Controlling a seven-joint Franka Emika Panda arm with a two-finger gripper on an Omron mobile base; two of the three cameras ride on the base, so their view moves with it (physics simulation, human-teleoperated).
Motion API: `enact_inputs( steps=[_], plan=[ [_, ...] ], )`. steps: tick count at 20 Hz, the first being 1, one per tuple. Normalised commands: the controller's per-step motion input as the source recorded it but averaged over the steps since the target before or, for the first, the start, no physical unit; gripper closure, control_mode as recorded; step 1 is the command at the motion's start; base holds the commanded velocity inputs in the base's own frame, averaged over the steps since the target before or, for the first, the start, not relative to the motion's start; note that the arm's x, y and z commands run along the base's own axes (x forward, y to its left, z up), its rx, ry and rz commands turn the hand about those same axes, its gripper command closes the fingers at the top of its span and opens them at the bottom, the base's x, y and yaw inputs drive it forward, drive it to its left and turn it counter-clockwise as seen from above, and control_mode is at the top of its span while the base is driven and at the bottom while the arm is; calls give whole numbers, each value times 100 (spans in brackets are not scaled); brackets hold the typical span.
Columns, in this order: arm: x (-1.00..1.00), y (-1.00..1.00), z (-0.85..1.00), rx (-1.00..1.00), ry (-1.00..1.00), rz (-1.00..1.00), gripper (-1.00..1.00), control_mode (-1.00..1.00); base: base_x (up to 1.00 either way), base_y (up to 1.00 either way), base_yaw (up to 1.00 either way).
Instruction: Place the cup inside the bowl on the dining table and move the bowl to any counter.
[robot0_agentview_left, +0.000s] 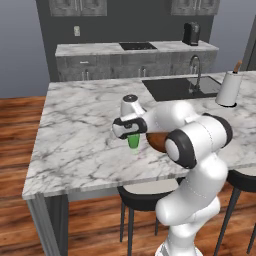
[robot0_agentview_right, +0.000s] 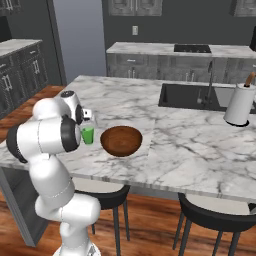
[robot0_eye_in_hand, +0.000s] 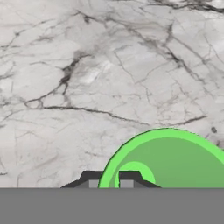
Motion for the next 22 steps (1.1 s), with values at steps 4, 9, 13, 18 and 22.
enact_inputs(
  steps=[4,9,13,18,22],
  plan=[
    [-5,-10,37,0,0,0,100,-100,0,0,0],
    [-13,-23,28,0,0,0,100,-100,0,0,0],
    [-10,-35,24,0,0,0,100,-100,0,0,0],
    [-6,-37,20,0,0,0,100,-100,0,0,0],
    [0,-37,16,0,-1,0,100,-100,0,0,0]
  ],
)
